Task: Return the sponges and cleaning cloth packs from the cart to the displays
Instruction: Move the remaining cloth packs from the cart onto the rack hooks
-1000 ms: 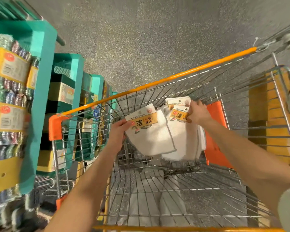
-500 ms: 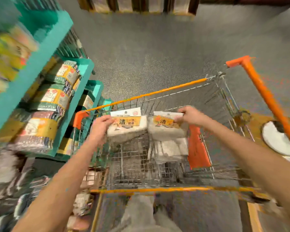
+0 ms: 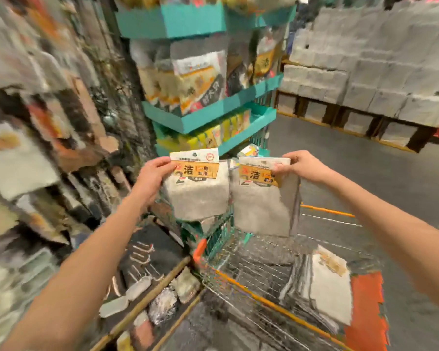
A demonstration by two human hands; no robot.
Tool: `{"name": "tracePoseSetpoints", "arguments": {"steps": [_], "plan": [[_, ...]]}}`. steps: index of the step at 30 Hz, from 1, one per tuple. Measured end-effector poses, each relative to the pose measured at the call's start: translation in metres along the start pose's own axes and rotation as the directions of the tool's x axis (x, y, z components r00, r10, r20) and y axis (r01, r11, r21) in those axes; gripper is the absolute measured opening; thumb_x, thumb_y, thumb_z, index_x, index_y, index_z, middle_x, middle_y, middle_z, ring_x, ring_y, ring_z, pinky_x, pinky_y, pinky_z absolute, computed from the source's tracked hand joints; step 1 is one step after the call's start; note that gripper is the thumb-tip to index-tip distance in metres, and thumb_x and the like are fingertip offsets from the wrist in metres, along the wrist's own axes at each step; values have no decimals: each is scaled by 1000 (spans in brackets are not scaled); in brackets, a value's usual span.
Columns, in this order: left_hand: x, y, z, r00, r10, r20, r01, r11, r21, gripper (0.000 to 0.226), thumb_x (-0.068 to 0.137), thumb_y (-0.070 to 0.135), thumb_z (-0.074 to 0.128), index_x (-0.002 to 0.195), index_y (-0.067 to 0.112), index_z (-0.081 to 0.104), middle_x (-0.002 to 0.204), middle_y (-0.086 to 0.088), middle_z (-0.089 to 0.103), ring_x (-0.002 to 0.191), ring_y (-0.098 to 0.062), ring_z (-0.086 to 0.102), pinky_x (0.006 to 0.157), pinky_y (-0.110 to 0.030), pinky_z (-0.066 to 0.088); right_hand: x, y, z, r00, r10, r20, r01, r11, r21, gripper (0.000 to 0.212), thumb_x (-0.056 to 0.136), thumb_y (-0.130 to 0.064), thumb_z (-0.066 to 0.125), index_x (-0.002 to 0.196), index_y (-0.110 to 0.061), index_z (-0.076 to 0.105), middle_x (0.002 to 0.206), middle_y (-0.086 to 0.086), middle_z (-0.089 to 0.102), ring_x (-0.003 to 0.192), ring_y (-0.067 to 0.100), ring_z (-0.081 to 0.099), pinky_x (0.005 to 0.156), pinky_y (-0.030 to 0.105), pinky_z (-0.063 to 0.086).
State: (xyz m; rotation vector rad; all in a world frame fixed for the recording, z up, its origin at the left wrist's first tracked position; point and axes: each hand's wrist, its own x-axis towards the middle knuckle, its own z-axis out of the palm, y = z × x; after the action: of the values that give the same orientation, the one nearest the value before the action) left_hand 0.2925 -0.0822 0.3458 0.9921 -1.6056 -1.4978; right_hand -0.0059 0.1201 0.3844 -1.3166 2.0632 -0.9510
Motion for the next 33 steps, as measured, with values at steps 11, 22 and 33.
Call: {"name": "tracePoseSetpoints", "arguments": {"steps": [11,22,33], "plan": [[-11,4,-256,927,11,-376,-36,998,-61,10,87,-5,58,89,4,63,69,5,73,66,-7,68,63,-17,52,122,-172,192,937,-260,232,233,963,140,30,72,-37,78,85,-11,70,77,3,71,65,6,60,63,24,47],[49,-17,-444,878,-38,-477,13,998,-54,9,91,10,59,99,9,63,102,-14,70,91,-28,68,78,-37,55,220,-297,336,906,-295,305,258,954,156,13,83,-29,70,93,-21,72,89,1,75,90,30,70,88,54,52],[111,-42,-495,840,-91,-535,40,994,-106,6,90,9,60,94,8,64,105,-20,69,98,-37,67,94,-55,49,267,-331,364,913,-268,306,210,955,209,18,84,-24,70,99,-14,70,89,2,75,95,38,66,91,56,49]]}}
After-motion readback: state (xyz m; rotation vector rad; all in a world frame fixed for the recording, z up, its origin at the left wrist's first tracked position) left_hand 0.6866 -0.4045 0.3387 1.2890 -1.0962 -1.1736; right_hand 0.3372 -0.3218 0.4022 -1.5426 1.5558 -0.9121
